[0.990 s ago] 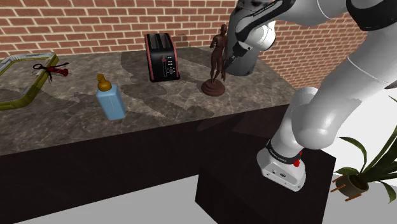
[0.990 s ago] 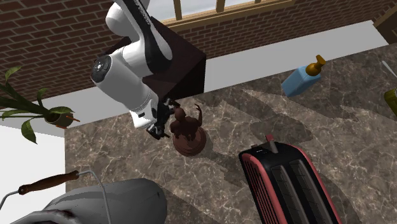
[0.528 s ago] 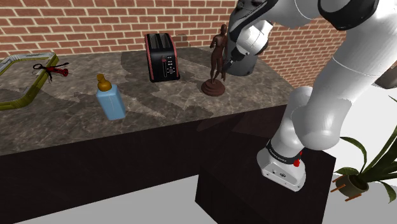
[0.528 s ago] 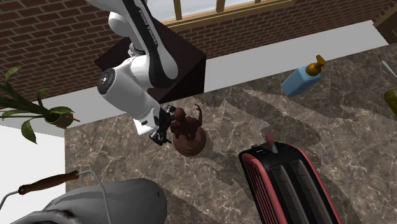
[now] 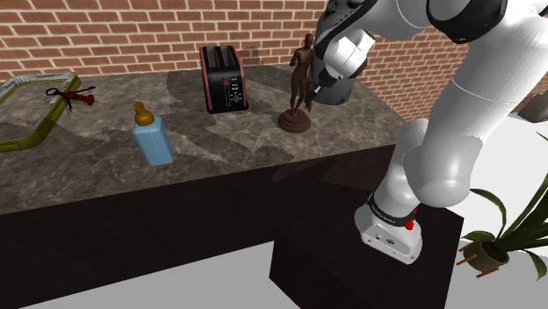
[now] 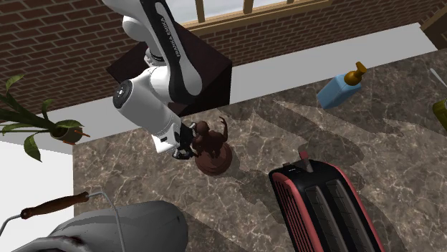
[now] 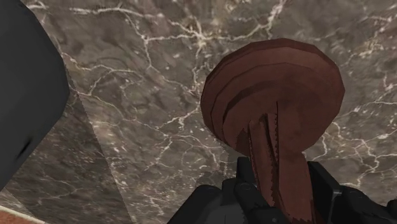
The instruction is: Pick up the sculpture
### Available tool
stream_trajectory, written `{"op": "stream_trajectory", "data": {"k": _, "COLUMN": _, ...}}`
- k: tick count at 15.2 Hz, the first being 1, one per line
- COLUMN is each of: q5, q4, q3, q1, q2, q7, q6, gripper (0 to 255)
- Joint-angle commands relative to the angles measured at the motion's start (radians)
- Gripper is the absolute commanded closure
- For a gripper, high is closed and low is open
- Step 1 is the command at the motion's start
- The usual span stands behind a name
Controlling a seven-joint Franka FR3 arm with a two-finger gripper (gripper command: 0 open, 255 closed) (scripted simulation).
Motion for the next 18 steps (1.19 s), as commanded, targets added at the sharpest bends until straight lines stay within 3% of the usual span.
{"op": "stream_trajectory", "data": {"k": 1, "q5": 0.001, "q4": 0.0, "q3": 0.001, "q1": 0.001, "q2": 0.002, "q7": -0.001, "q6": 0.0, "gripper": 255}}
{"op": "stream_trajectory", "data": {"k": 5, "q5": 0.0, "q4": 0.0, "q3": 0.0, "q1": 0.001, "q2": 0.001, "q7": 0.0, "q6": 0.0, "gripper": 255}}
{"op": "stream_trajectory", "data": {"k": 11, "q5": -0.258, "q4": -0.009, "q3": 0.03, "q1": -0.04, "q2": -0.126, "q7": 0.204, "q6": -0.002, "gripper": 255}}
{"op": "stream_trajectory", "data": {"k": 18, "q5": -0.448, "q4": 0.01, "q3": 0.117, "q1": -0.134, "q2": -0.221, "q7": 0.365, "q6": -0.059, "gripper": 255}}
